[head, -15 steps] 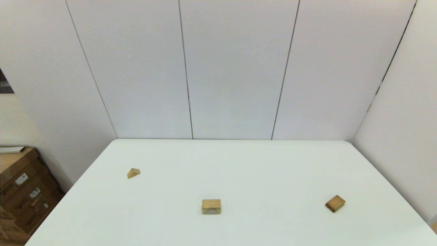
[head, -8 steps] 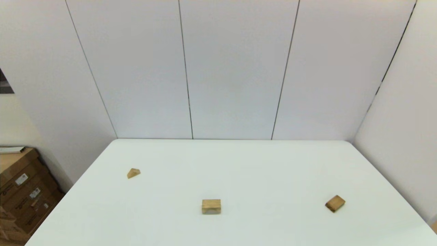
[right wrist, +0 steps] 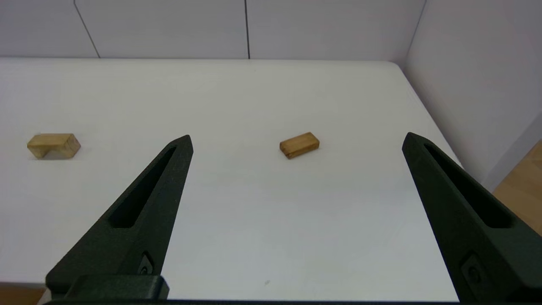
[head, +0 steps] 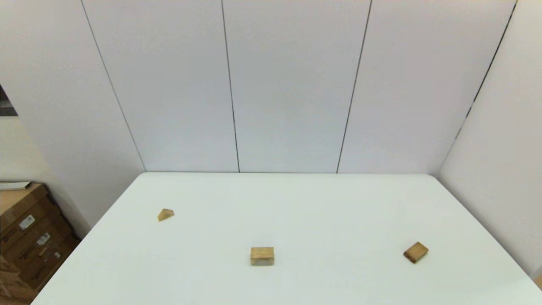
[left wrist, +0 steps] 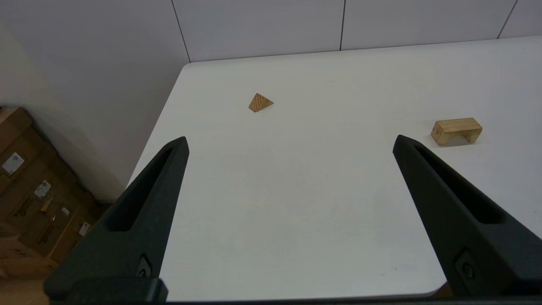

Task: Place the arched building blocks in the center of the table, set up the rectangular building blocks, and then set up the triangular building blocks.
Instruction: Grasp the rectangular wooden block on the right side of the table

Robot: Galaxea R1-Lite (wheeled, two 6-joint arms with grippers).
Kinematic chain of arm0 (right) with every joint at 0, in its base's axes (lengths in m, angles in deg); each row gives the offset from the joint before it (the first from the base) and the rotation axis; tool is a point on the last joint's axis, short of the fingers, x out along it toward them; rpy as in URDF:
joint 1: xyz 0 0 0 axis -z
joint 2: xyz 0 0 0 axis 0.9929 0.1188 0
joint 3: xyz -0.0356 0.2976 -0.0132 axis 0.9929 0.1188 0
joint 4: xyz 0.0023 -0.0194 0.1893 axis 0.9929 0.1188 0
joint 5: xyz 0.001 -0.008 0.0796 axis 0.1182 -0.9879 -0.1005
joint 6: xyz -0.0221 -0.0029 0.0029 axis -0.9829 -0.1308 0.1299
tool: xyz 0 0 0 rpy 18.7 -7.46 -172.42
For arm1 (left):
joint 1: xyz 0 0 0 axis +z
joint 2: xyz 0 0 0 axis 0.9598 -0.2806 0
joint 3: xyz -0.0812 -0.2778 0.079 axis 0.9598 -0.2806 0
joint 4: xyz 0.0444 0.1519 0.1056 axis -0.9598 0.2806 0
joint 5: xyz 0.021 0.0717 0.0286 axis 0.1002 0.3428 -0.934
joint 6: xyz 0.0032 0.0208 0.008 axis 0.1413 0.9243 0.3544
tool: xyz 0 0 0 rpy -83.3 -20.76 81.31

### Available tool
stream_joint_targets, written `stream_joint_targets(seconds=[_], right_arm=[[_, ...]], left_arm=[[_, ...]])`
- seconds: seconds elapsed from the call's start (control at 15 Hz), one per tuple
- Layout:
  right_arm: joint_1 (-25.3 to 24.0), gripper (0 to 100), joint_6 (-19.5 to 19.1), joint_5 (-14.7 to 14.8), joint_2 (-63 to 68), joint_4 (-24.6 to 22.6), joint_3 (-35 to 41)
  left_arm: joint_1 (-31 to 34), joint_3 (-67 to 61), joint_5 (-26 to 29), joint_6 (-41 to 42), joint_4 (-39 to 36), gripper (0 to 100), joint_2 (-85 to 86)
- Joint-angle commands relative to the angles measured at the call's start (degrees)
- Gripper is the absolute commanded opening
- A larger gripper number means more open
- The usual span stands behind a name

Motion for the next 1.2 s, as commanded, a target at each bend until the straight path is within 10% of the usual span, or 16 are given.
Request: stream_joint_targets(seconds=[0.07, 0.27, 0.67, 0.8, 1.2], right_arm=[[-0.1, 100, 0.2, 0.3, 20.4, 6.6, -18.0], [0.4, 100, 1.6, 1.4, 49.4, 10.1, -23.8], [-3.6, 100, 17.2, 8.7, 92.4, 11.8, -40.1], [-7.9, 100, 28.1, 8.7, 100.4, 13.2, -45.2], [-10.4, 100, 41.9, 1.2, 111.0, 24.3, -59.6]], left_arm=[[0.0, 0.0, 0.0, 0.0, 0.0, 100, -0.1], [0.0, 0.0, 0.0, 0.0, 0.0, 100, -0.1], [0.0, 0.0, 0.0, 0.0, 0.0, 100, -0.1], [0.0, 0.0, 0.0, 0.0, 0.0, 100, -0.1], [0.0, 0.0, 0.0, 0.0, 0.0, 100, -0.1]])
